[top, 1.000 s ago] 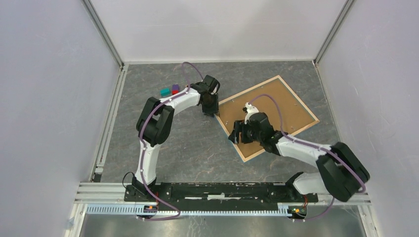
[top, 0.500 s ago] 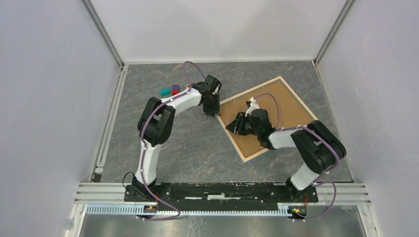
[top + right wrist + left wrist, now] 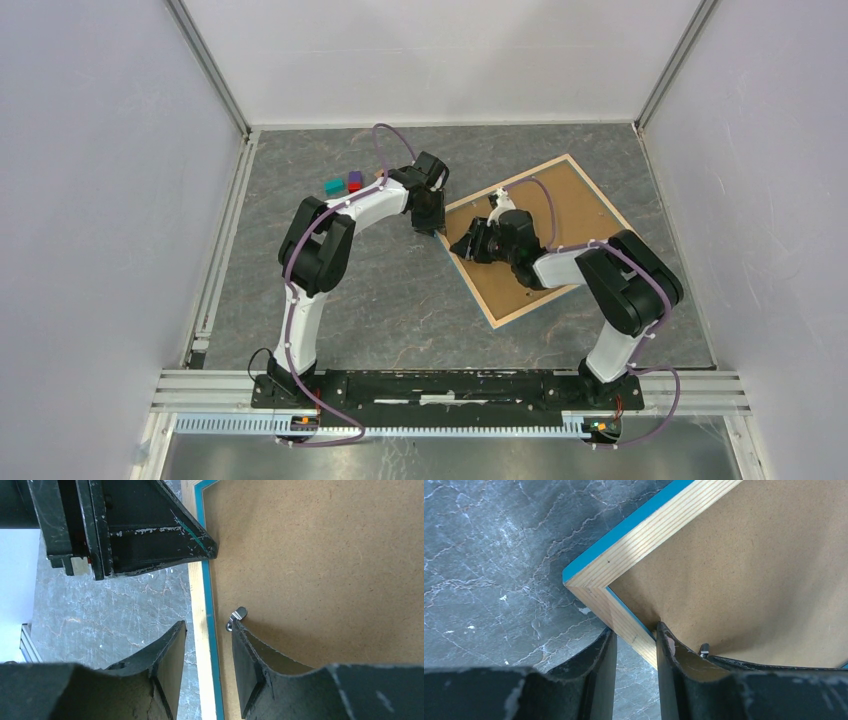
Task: Put the photo into the frame
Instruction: Adjust the photo frame at the center of the board, then install the photo frame at the center of the board.
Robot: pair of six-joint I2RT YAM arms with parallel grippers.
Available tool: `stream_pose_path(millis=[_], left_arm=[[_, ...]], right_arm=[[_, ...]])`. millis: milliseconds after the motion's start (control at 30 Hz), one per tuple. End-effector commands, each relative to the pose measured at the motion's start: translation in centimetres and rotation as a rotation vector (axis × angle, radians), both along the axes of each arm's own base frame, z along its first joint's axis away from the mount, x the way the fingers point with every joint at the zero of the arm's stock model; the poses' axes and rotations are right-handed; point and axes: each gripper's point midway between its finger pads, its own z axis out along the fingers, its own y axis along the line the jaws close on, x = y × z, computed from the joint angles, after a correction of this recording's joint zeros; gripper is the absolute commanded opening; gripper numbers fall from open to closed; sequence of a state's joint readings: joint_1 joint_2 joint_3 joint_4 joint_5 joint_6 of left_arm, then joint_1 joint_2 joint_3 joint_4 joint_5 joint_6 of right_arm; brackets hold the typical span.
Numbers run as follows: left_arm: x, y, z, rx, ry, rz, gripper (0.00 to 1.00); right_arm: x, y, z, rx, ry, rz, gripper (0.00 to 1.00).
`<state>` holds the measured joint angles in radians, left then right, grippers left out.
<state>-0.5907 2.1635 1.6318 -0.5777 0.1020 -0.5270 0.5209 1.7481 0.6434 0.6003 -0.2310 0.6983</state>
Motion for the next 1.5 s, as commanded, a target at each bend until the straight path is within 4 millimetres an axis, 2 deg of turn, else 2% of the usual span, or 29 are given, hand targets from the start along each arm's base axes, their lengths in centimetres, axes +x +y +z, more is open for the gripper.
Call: stream_pose_path(millis=[0,200,367,567,767,867,1000,1100,1300,1400,1467], left_arm=[[-1.3,-0.6,-1.1,0.057,-0.008,-0.137,0.02],[0.1,-1.0,-1.2,0.139,-0.159,-0.255,0.02],[0.7,-0.7,-2.7,0.165,-0.154,-0.292,0.02],[1.5,-0.7,-1.6,0.112,-0.182,-0.323,0.02],[2.8,0.1,-0.6,0.034,-0.189,-0.328,0.02],[2.7,-0.4,-0.3,-0.008,-0.188,-0.349,0.02],[2.3,-0.9,-0.4,-0.038,-0.173,-0.362,0.02],[2.3,-1.1,-0.4,-0.046,-0.167,-0.360,0.02],[2.2,-1.4,-0.2,-0.066,-0.147,-0.341,0.02],[2.2,-1.3,-0.3,-0.062,-0.138,-0.325,0.02],[2.2,-1.2,-0.3,-0.056,-0.136,-0.309,0.02]], right_arm=[[0.9,-0.9,-1.0,-0.073,-0.004,-0.005,0.45],[0.4,0.4,-1.4,-0.075,-0.003,0.105,0.46],[-0.2,1.5,-1.1,-0.031,-0.008,0.180,0.46],[-1.3,2.9,-1.1,-0.007,0.002,0.321,0.46],[-3.1,3.0,-1.9,-0.029,0.055,0.430,0.46],[-4.1,4.0,-2.2,-0.003,0.080,0.555,0.46],[-3.9,4.7,-3.3,-0.008,0.124,0.627,0.46],[-3.4,4.6,-3.7,-0.046,0.134,0.633,0.46],[-5.2,5.1,-3.8,-0.032,0.143,0.733,0.47],[-5.3,5.2,-2.9,-0.022,0.116,0.755,0.49],[-4.5,5.1,-1.7,-0.048,0.080,0.739,0.51]])
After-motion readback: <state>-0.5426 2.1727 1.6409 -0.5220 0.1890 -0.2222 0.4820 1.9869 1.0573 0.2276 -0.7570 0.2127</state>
